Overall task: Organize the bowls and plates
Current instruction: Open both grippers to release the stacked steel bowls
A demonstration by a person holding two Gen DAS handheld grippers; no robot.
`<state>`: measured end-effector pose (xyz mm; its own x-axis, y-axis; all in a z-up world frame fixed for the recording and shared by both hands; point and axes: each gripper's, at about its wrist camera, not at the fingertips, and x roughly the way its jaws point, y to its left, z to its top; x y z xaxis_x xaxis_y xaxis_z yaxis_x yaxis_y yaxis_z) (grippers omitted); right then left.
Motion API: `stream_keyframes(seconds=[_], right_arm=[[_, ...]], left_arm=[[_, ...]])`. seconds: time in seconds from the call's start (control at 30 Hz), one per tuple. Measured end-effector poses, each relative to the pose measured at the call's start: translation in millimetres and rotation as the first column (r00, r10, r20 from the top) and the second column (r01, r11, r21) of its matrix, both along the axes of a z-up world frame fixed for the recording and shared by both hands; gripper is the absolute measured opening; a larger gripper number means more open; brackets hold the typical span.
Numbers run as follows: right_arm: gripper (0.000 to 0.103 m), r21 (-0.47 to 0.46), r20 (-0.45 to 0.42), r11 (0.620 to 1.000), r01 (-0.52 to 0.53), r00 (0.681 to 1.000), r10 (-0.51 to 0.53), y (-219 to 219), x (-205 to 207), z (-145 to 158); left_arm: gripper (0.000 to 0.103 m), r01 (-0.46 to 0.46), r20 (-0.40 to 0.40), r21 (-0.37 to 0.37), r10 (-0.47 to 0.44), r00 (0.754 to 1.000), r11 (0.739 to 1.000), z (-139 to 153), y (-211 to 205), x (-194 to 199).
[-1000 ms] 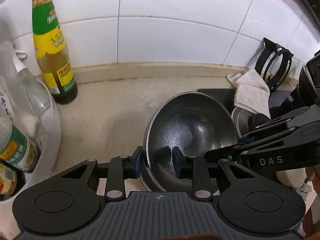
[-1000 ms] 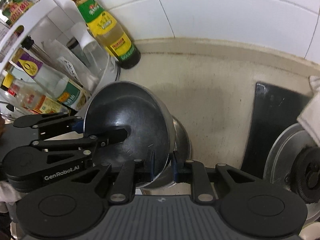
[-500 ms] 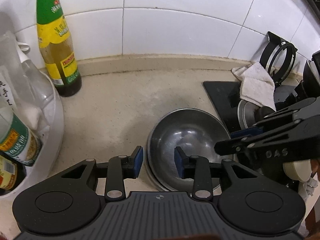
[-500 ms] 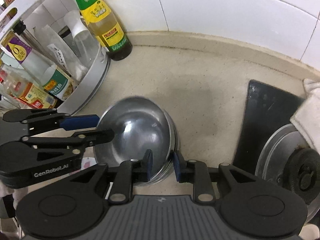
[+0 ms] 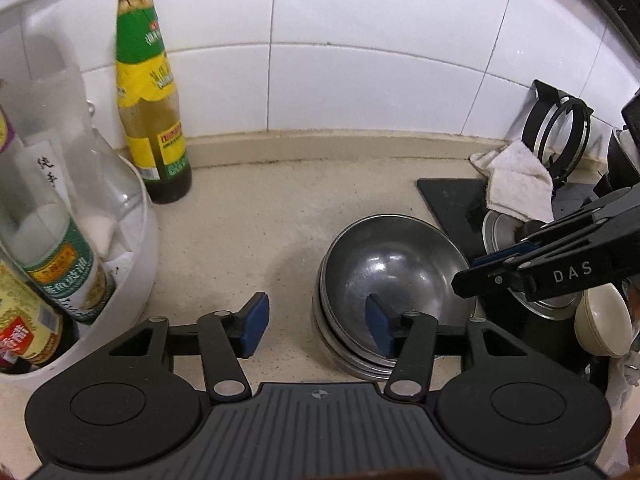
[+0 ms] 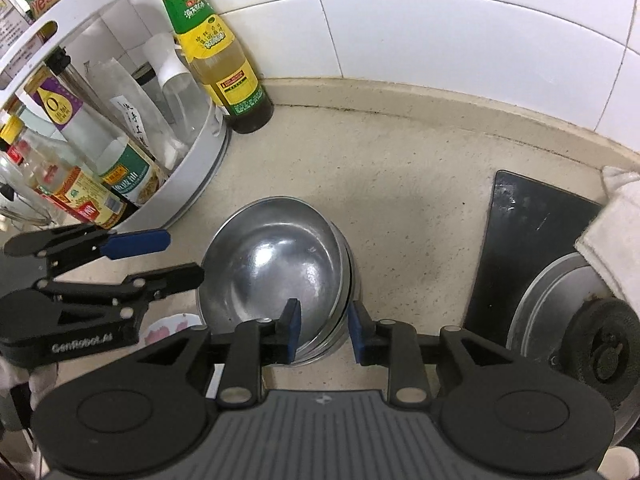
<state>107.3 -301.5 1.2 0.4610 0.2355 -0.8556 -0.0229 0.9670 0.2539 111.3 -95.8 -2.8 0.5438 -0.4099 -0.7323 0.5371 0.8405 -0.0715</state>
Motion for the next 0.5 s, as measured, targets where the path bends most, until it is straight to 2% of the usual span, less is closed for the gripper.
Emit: stream_keyframes(seconds=[0.2, 0.4, 0.5], right_arm=[[0.03, -0.007, 0.017, 1.0, -0.029, 0.999, 0.029, 4.7, -4.5, -1.2], [0.033, 0.005, 0.025, 1.0, -0.023, 0.999, 0.023, 0.1, -8.4, -3.0], [0.038, 0.026, 0.026, 1.0, -0.007, 1.0, 0.006, -6.4, -7.8, -5.0]], left_arm=[[0.071, -0.023, 0.023, -0.002, 0.023, 0.999, 1.0, -2.8, 0.0, -9.2], [0.076, -0.05, 0.042, 0.018, 0.05, 0.998, 0.999, -9.8, 2.5, -11.6], [0.078, -0.045, 0.061, 0.038, 0.043, 0.997, 0.998, -13.1, 2.0, -14.0]])
